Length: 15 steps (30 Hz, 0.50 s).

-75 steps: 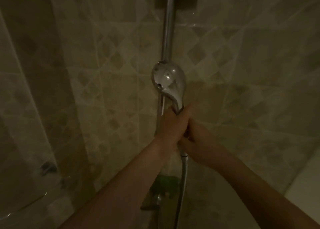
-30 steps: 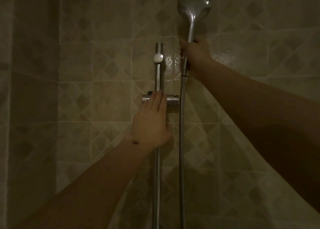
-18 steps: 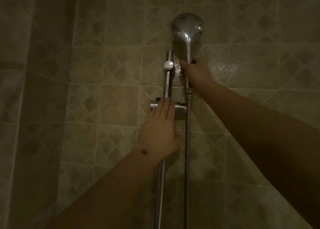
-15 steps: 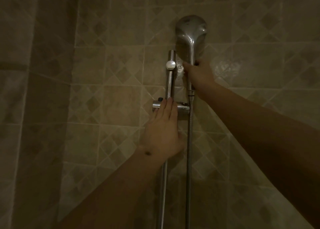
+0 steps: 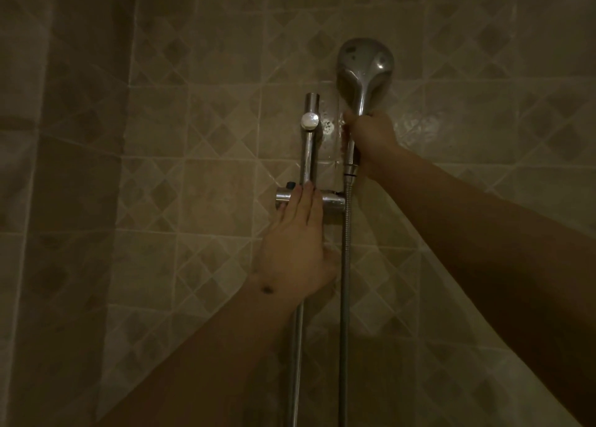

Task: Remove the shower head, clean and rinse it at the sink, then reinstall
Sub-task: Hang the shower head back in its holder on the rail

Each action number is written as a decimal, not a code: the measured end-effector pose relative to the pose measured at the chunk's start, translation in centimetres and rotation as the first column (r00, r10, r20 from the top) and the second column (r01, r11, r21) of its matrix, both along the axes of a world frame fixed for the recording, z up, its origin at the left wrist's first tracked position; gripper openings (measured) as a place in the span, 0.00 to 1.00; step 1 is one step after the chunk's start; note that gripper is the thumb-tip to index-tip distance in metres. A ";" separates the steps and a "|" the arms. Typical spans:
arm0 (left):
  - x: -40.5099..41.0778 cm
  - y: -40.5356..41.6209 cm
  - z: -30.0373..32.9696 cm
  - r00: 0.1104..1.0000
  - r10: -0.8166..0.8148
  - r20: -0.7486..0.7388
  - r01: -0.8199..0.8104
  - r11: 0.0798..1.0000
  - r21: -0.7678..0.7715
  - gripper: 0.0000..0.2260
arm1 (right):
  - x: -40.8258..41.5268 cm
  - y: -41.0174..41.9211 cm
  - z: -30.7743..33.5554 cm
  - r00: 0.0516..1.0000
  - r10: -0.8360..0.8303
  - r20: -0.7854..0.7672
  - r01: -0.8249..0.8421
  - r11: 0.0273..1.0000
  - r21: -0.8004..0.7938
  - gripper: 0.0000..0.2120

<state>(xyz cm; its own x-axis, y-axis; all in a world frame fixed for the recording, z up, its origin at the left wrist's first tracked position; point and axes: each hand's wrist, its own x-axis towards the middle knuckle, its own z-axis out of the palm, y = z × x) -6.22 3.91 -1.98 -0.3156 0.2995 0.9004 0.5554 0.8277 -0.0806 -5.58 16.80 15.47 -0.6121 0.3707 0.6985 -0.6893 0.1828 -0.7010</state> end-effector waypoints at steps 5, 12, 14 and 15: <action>-0.1 0.1 -0.2 1.000 -0.020 -0.008 0.020 1.000 0.014 0.41 | 0.4 -0.8 0.0 1.000 0.019 -0.005 -0.019 0.999 0.039 0.10; -0.4 0.4 -0.5 1.000 -0.017 -0.003 0.017 0.999 0.032 0.42 | 0.8 -2.1 -0.8 0.994 -0.111 0.000 0.110 0.986 0.126 0.15; -0.3 0.5 -0.6 1.000 -0.020 -0.009 0.020 0.999 0.045 0.42 | 1.0 -2.7 -1.2 0.995 -0.090 -0.036 0.095 0.985 0.141 0.16; -0.3 0.5 -0.6 1.000 -0.021 -0.012 0.022 0.998 0.050 0.41 | 0.9 -2.9 -1.4 0.995 -0.086 -0.049 0.092 0.986 0.140 0.16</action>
<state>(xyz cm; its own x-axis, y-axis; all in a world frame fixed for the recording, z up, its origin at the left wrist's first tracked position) -6.48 4.42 -2.55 -0.2989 0.2600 0.9182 0.5724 0.8187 -0.0455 -4.63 13.94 14.12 -0.5499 0.3174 0.7726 -0.6943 0.3404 -0.6340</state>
